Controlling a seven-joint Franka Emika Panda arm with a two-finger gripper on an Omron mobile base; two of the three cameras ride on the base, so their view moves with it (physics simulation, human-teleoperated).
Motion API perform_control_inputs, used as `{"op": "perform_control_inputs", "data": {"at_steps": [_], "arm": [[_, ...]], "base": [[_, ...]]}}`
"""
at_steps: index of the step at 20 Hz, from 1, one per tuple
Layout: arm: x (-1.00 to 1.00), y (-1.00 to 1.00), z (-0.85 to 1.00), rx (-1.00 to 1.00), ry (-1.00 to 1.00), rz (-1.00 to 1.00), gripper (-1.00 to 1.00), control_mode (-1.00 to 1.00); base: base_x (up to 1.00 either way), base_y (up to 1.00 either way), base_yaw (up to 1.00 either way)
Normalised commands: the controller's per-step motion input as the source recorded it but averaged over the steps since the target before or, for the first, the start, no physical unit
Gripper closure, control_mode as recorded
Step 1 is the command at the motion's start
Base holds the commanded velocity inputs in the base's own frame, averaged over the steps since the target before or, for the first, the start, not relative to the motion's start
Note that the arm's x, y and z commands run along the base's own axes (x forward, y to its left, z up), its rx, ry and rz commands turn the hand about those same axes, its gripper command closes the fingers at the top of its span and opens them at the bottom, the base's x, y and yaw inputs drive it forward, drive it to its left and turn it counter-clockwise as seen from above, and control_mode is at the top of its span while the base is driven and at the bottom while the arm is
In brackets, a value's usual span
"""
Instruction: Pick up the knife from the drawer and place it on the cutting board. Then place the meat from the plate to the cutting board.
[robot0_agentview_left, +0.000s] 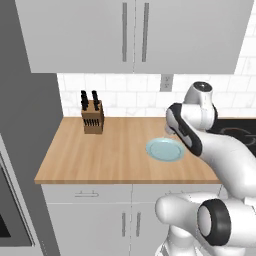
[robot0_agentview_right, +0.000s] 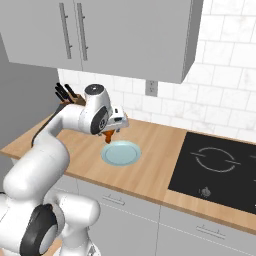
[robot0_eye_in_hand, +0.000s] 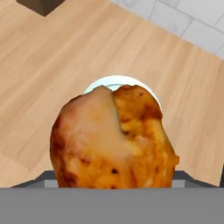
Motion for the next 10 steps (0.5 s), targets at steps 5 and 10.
{"op": "perform_control_inputs", "data": {"at_steps": [5, 10], "arm": [[-0.42, 0.01, 0.22, 0.00, 0.00, -0.01, 1.00, -1.00], [-0.16, 0.08, -0.03, 0.00, 0.04, 0.00, 1.00, 1.00]], "base": [[0.00, 0.00, 0.00], [-0.20, 0.04, 0.00]]}}
